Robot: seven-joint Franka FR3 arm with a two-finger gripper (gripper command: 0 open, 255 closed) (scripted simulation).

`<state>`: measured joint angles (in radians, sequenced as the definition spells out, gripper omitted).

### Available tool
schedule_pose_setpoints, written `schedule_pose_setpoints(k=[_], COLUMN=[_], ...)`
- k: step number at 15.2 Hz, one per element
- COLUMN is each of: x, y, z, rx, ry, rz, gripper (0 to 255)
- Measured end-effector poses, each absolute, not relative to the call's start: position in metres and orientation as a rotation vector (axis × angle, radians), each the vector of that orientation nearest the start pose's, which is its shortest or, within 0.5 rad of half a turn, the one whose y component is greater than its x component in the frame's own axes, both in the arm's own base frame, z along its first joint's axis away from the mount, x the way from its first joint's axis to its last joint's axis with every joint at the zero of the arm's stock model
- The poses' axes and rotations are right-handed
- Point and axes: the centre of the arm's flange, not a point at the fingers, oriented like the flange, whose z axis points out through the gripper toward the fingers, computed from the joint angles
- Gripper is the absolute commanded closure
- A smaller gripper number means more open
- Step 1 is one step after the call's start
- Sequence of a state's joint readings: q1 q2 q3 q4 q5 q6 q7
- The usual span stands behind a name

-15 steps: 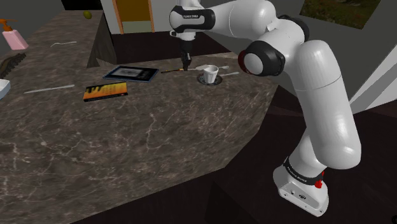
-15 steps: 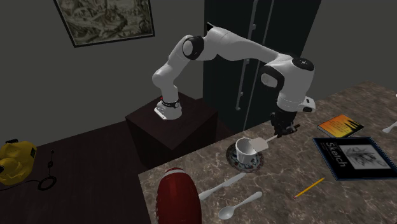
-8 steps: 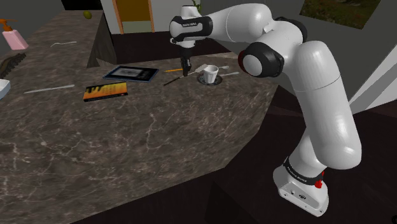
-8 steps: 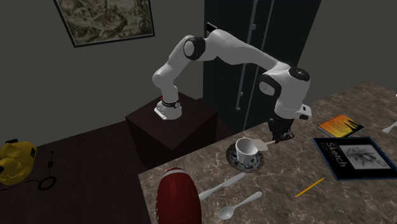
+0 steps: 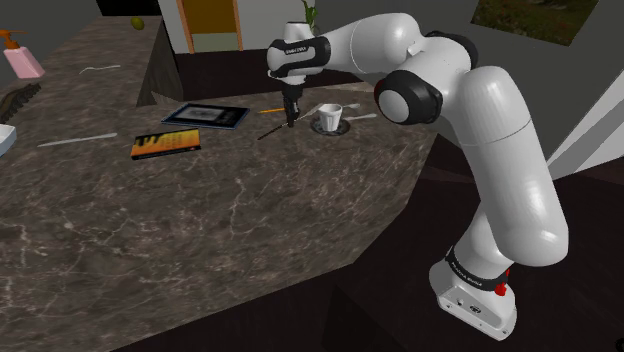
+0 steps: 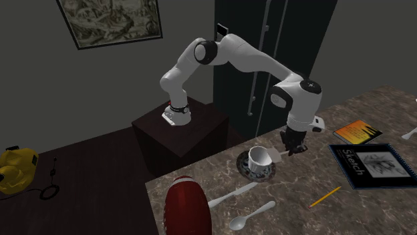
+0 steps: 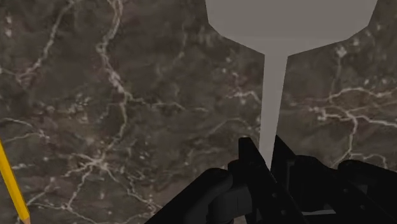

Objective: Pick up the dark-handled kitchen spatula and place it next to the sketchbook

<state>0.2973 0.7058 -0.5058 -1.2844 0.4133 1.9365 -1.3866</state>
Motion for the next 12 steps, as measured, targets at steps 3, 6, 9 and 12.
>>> schedule_pose_setpoints(k=[3,6,9,12], x=[0.733,0.735,0.734,0.731], y=[-0.033,-0.034,-0.033,-0.036], z=[0.362,0.360,0.361,0.354], rx=[-2.615,-2.615,-2.615,-2.612], ry=[-1.687,-1.686,-1.687,-1.679], rz=[-0.112,-0.110,-0.111,-0.090], gripper=[255,255,0,0])
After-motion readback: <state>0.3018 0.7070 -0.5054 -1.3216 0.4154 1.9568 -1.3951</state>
